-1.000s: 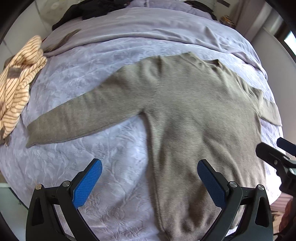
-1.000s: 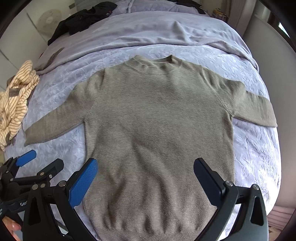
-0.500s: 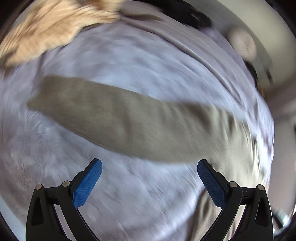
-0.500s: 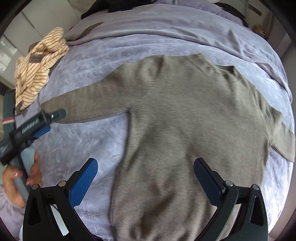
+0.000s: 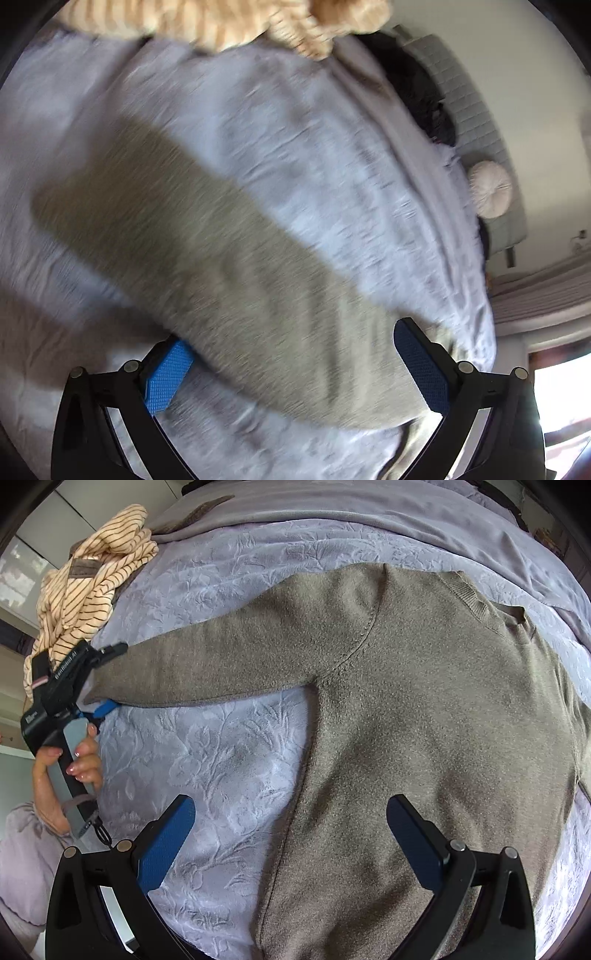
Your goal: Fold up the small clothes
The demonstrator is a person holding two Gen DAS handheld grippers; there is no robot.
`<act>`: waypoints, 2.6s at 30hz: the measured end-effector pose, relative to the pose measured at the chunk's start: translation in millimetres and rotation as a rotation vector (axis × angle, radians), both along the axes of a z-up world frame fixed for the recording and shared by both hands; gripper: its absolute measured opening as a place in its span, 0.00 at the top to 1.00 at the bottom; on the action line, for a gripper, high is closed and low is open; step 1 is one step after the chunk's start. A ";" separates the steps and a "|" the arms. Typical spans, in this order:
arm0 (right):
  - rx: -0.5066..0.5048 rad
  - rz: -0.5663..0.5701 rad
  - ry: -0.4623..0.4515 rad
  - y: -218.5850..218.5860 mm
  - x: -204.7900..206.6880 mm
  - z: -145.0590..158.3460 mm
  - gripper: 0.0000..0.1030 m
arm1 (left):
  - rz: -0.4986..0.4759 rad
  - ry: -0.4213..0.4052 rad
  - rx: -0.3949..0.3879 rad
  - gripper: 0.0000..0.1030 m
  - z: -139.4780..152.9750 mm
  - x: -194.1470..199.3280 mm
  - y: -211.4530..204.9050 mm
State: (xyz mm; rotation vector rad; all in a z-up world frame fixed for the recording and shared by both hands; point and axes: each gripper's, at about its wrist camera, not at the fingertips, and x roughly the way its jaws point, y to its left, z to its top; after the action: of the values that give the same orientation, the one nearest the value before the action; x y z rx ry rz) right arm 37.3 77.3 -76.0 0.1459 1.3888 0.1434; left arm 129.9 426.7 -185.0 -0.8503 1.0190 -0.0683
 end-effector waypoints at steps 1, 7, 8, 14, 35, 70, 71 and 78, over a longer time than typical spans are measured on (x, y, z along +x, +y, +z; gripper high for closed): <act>-0.002 0.002 -0.001 0.8 0.6 0.2 0.00 | -0.004 -0.014 0.019 0.00 3.1 2.9 -1.3; 0.006 0.002 -0.001 4.3 0.8 1.3 0.00 | -0.029 0.112 0.192 0.72 -13.7 19.9 -14.0; 0.010 -0.004 -0.003 3.9 -0.1 2.1 0.00 | -0.029 0.123 0.201 0.87 -16.2 19.5 -12.4; 0.061 -0.062 -0.011 -16.0 -11.1 7.1 0.00 | -0.069 0.002 0.255 0.90 15.8 15.6 -27.3; 0.122 -0.378 -0.092 -225.2 -83.9 19.3 0.00 | -0.636 -0.324 0.150 0.90 112.9 29.6 -407.3; -0.766 0.311 -0.249 -160.3 82.5 -79.2 0.91 | -0.478 0.033 0.717 0.14 21.9 46.1 -324.9; -0.708 0.269 -0.233 -173.4 85.5 -77.3 0.90 | -0.479 0.033 0.713 0.14 21.6 46.0 -324.9; 0.091 -0.455 -0.292 -342.0 44.5 -54.4 0.42 | -0.493 0.037 0.698 0.14 22.9 47.4 -328.4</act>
State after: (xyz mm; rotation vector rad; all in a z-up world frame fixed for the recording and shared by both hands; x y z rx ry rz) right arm 81.9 -264.8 -130.3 0.4930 1.0295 -0.1473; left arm 177.3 98.3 -162.1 0.0420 1.1641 -0.1056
